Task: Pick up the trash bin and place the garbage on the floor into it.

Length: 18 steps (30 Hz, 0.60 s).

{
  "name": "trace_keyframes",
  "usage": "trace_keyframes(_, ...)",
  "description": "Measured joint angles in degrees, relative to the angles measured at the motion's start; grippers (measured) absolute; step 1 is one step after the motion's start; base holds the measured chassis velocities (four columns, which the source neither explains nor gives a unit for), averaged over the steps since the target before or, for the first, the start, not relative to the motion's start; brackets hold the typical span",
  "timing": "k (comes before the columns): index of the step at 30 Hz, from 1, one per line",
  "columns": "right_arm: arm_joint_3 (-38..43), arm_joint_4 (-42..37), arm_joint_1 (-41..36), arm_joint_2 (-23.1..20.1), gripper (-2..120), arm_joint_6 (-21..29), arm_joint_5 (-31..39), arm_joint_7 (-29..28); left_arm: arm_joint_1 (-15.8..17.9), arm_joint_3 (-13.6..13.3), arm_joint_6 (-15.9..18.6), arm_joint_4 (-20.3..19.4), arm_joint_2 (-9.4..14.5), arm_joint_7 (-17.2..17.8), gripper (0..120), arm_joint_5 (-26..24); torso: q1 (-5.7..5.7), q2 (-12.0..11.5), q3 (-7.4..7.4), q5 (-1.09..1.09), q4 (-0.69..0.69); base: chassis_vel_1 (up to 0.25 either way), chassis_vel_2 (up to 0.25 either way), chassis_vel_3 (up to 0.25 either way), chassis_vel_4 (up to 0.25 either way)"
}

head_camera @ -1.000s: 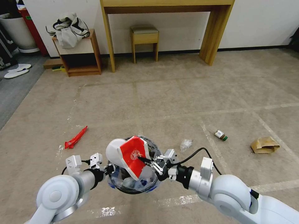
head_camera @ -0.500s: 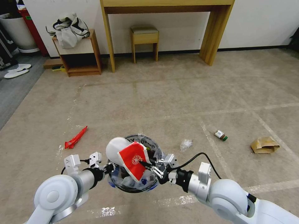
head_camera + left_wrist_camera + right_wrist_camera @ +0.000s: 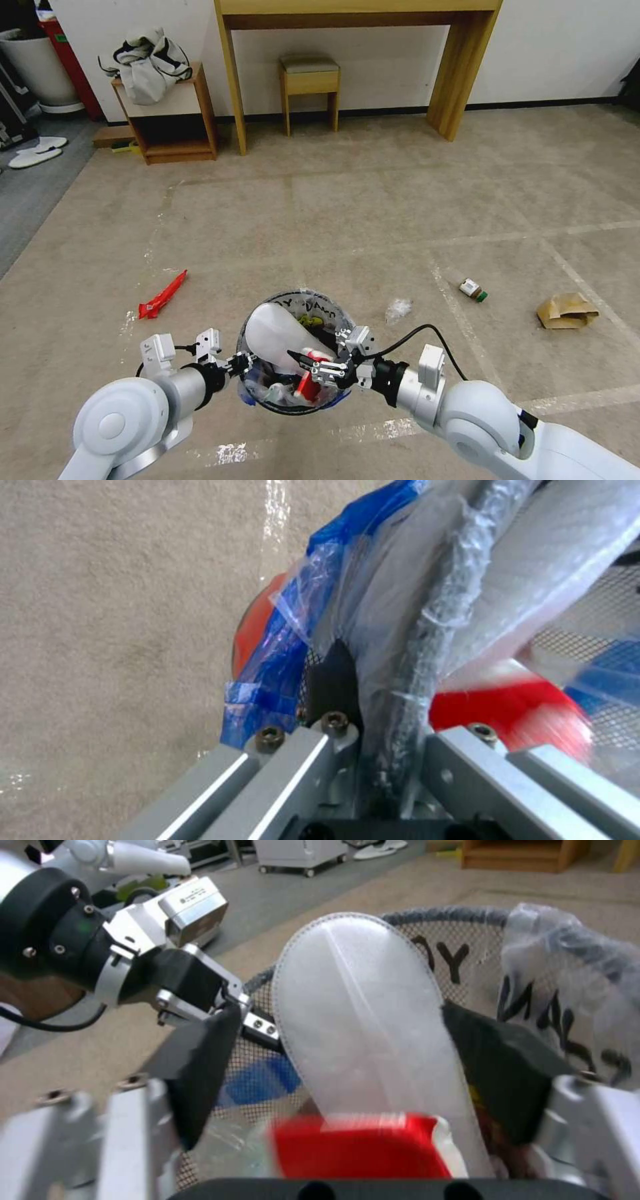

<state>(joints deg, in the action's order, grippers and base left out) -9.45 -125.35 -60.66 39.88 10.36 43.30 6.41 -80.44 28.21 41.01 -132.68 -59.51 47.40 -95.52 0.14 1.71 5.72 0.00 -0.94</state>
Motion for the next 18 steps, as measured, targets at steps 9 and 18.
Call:
trace_keyframes(9, 0.3, 0.3, 0.5, 0.2, 100, -0.4, -0.4, 0.4, 0.0, -0.2, 0.0, 0.1, -0.5, 0.0, 0, -0.2, 0.0, 0.0, 0.0, 0.0, 0.0, 0.0, 0.0, 0.0, 0.0)
trace_keyframes(18, 2.2, -0.4, 2.1, -0.1, 100, -0.6, 2.5, -0.1, 0.1, 0.3, 0.0, 0.9, -0.6, 0.1, 0, 0.0, 0.0, 0.0, 0.0, 0.0, -0.01, 0.0, 0.0, 0.0, 0.0)
